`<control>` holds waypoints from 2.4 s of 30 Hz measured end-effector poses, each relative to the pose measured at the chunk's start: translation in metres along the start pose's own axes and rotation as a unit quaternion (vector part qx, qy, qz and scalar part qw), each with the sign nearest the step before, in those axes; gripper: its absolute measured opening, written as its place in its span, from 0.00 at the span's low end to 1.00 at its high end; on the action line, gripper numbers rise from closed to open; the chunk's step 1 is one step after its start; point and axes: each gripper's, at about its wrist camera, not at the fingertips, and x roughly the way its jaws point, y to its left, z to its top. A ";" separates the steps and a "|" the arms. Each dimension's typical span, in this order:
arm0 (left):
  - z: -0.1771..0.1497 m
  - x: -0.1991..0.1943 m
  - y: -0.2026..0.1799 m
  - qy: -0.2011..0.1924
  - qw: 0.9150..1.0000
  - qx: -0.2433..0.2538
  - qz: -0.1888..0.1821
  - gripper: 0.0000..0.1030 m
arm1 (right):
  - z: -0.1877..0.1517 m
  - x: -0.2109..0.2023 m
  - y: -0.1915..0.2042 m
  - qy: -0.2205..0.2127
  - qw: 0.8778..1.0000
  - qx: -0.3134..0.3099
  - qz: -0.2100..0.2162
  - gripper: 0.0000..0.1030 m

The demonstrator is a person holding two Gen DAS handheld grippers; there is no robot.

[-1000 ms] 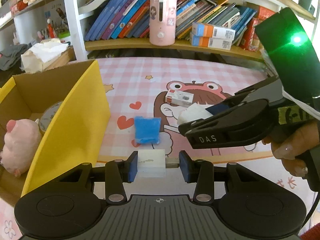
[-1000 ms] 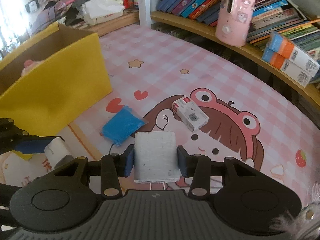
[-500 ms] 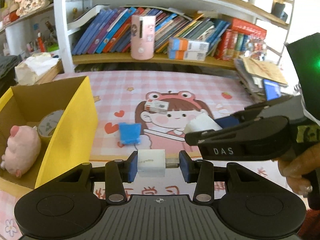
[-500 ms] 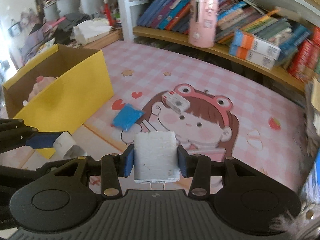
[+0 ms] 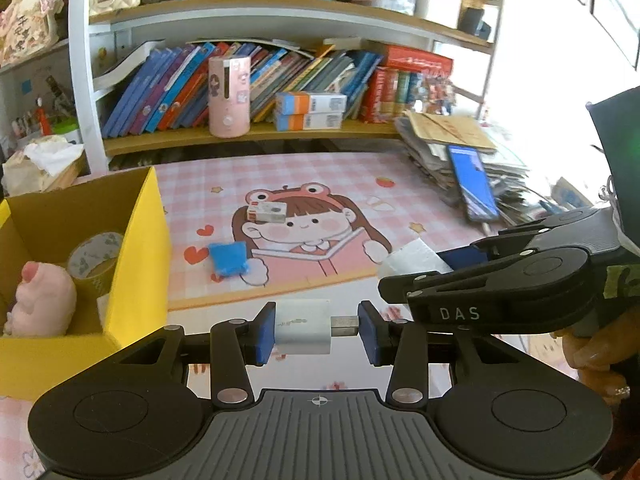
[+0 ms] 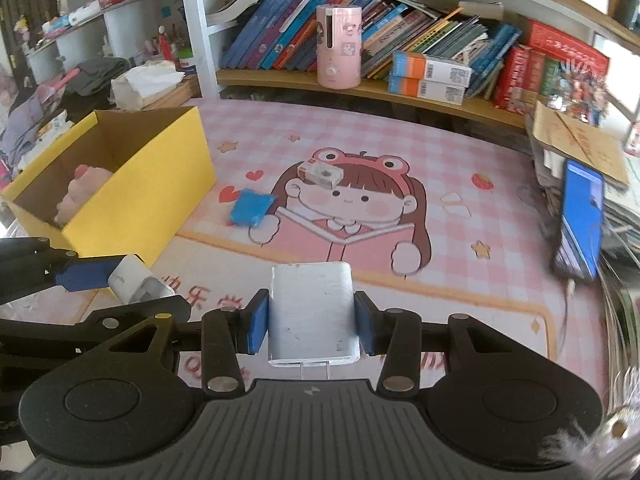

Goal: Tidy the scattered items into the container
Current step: 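Carry both white chargers with both tools toward the yellow box, then lower the chargers into the yellow box and open both tools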

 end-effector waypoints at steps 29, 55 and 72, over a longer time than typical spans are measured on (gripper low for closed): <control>-0.105 -0.118 0.077 0.028 0.999 -0.012 -0.022 0.40 | -0.098 -0.074 0.155 0.019 0.998 0.033 -0.045 0.41; -0.146 -0.166 0.141 0.019 0.992 -0.097 0.074 0.40 | -0.083 -0.053 0.246 0.036 0.994 -0.096 0.034 0.41; -0.135 -0.152 0.153 0.032 0.990 -0.100 0.089 0.40 | -0.060 -0.031 0.254 0.030 0.991 -0.113 0.063 0.41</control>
